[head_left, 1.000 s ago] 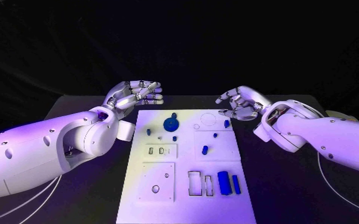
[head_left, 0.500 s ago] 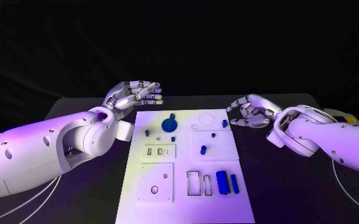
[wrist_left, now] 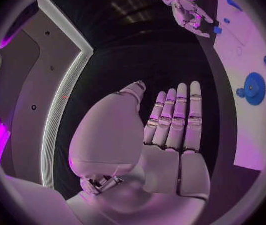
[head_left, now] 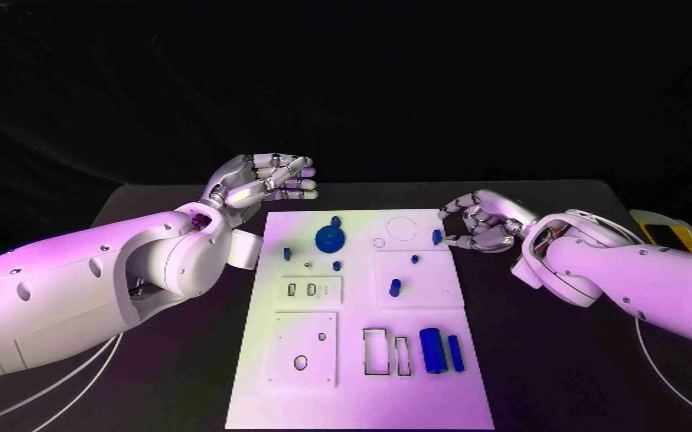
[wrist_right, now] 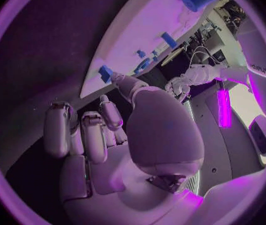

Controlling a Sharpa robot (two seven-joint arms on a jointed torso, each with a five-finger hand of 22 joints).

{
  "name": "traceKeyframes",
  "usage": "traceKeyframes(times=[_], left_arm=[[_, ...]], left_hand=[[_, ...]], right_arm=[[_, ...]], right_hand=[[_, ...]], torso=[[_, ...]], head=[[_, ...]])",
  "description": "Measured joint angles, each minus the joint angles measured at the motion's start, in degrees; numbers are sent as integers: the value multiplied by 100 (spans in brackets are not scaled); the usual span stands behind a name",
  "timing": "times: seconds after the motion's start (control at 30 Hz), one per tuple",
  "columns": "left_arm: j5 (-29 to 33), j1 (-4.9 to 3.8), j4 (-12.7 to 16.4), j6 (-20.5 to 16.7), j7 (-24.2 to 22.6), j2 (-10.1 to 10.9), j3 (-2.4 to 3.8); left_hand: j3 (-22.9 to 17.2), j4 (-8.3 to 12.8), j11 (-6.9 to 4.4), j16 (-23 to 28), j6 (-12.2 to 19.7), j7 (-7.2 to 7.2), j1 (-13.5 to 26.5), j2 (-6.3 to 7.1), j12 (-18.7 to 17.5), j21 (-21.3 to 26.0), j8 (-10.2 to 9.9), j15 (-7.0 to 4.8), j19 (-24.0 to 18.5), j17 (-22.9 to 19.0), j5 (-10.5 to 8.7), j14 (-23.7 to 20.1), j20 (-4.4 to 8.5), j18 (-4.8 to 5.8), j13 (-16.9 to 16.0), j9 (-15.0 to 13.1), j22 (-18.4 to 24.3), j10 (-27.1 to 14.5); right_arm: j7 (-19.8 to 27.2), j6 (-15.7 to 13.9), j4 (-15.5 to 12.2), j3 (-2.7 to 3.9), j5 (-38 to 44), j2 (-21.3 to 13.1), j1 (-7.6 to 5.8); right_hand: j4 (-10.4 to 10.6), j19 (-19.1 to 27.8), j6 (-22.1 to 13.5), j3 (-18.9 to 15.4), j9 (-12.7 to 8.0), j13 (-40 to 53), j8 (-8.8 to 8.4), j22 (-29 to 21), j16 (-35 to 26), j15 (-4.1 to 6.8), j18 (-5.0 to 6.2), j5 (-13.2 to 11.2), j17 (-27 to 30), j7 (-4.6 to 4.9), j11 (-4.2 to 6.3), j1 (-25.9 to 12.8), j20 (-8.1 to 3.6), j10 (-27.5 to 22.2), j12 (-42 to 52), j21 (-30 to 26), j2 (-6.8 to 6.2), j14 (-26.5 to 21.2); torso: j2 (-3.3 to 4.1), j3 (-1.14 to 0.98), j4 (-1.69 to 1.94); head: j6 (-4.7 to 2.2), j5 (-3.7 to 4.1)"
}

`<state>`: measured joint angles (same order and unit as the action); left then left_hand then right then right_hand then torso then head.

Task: Assemble the parts on the task board

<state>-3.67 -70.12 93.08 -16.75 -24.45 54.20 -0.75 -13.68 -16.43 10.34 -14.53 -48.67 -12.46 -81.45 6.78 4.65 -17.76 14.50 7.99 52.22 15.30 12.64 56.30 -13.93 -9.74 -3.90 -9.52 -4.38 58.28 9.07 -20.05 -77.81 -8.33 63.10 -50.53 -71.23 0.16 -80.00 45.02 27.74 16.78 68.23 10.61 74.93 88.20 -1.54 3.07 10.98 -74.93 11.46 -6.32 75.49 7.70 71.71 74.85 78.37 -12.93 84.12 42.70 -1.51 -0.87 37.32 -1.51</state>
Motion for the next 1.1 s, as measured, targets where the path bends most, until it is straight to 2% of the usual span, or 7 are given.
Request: traceKeyframes(times=[0.27,0.37,0.47,0.57,0.73,0.9,1.1], left_arm=[[0,0,-3,5,2,-3,0],[0,0,-7,7,3,-5,0],[0,1,-9,9,4,-5,0],[0,2,-10,10,4,-5,0],[0,2,-10,12,5,-9,0],[0,1,-10,14,7,-8,0],[0,1,-12,15,9,-6,0]], left_hand=[[0,0,0,0,1,0,0,0,0,0,0,0,0,5,0,0,0,0,0,0,0,0],[0,0,0,0,1,0,0,0,0,0,0,0,0,7,0,0,0,0,0,0,0,0],[0,0,0,0,1,0,0,0,0,0,0,0,0,10,0,0,0,0,0,0,0,0],[0,0,0,0,1,0,0,0,0,0,0,0,0,10,0,0,0,0,1,0,0,0],[0,0,0,0,1,0,0,0,0,0,0,0,0,9,0,0,0,0,1,1,-1,0],[0,0,0,0,1,-1,0,0,0,0,0,0,0,9,0,0,0,0,1,1,-1,0],[0,0,0,0,2,-1,0,0,0,0,0,0,0,8,0,0,0,0,1,1,-1,0]], right_arm=[[-78,-67,102,-5,68,158,107],[-98,-85,114,-5,82,187,126],[-114,-104,125,-5,90,203,140],[-127,-118,139,-5,94,226,147],[-147,-138,177,-4,96,267,162],[-165,-162,229,-4,91,299,176],[-180,-185,269,-4,80,339,200]], right_hand=[[0,0,0,0,0,43,10,-1,0,-21,0,0,1,0,0,-55,0,0,0,0,55,-21],[0,-22,44,0,12,61,71,-1,0,-21,0,0,1,-34,0,-86,22,1,0,0,87,-21],[0,-22,97,0,21,90,108,-1,0,-21,0,0,1,-30,23,-104,22,24,40,4,109,-21],[0,-24,170,0,32,120,155,-1,0,-21,0,0,1,-42,26,-109,20,68,68,27,171,-21],[24,-65,280,25,48,158,225,-1,0,-20,0,0,1,-66,42,-138,19,125,105,68,200,-21],[56,-115,422,24,71,225,334,-2,22,-20,0,0,2,-111,95,-198,-31,178,150,95,260,-21],[72,-136,516,40,94,267,423,-2,22,2,0,0,2,-164,104,-222,-53,228,178,116,284,2]], torso=[[0,-2,-4],[0,1,3],[-1,3,3],[-2,4,-1],[-2,3,-7],[-2,1,-2],[-2,-3,-1]], head=[[16,-15],[35,-7],[47,-5],[51,-14],[47,-14],[47,-4],[51,-13]])
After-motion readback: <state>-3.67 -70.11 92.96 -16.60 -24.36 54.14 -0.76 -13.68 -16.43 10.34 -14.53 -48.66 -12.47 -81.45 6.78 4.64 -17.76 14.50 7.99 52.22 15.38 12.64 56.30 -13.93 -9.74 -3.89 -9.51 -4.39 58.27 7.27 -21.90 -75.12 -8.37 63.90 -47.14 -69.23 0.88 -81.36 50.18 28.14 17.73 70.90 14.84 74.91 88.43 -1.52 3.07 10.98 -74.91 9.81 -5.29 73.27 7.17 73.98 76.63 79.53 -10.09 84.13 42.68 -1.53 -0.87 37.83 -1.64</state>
